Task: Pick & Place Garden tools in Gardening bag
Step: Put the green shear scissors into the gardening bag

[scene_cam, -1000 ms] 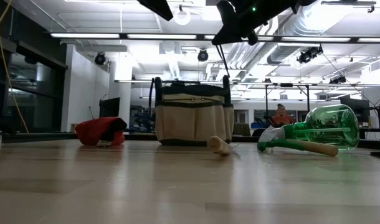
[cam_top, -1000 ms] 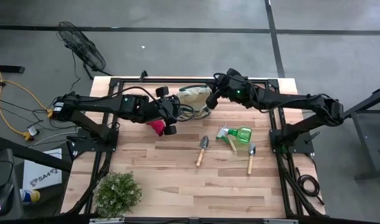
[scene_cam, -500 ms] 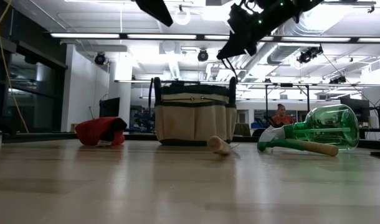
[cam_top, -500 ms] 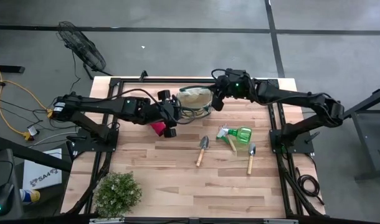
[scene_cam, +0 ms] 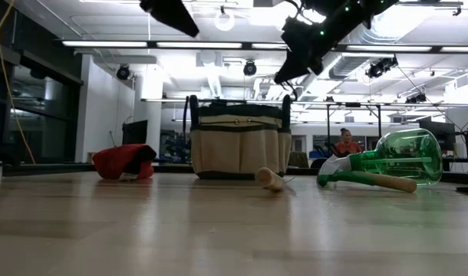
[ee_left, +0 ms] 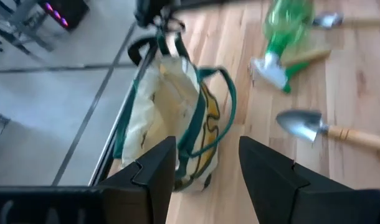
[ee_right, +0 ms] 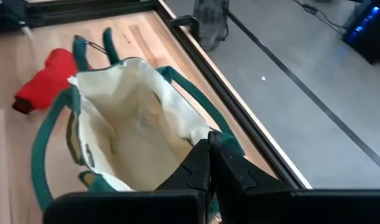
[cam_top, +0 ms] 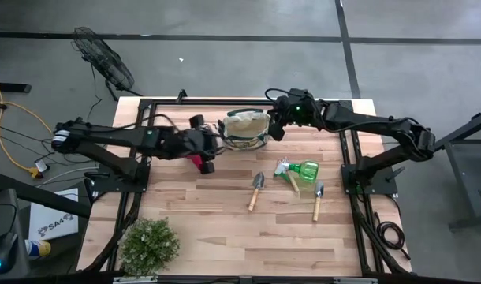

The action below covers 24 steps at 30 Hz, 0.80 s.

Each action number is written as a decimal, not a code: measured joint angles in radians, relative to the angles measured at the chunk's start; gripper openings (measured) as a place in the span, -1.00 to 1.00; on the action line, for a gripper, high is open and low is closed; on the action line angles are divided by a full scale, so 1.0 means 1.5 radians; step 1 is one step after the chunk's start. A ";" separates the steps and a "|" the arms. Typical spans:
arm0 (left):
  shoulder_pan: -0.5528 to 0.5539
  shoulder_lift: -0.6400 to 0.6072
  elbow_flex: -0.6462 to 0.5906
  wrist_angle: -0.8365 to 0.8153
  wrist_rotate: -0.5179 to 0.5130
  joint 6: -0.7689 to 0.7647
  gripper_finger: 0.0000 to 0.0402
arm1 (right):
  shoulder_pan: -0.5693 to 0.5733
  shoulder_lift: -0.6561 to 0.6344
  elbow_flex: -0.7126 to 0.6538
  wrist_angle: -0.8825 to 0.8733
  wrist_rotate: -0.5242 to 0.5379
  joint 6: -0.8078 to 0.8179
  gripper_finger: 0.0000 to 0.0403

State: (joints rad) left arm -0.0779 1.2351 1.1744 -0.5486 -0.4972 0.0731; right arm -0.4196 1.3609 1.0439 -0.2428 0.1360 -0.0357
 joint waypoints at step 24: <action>0.000 -0.215 -0.252 0.177 0.001 -0.038 -0.15 | -0.010 0.004 -0.059 -0.012 0.024 0.044 -0.98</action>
State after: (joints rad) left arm -0.0780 0.9131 0.7959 -0.2828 -0.4964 0.0162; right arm -0.4351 1.3675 0.9550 -0.2610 0.1726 0.0299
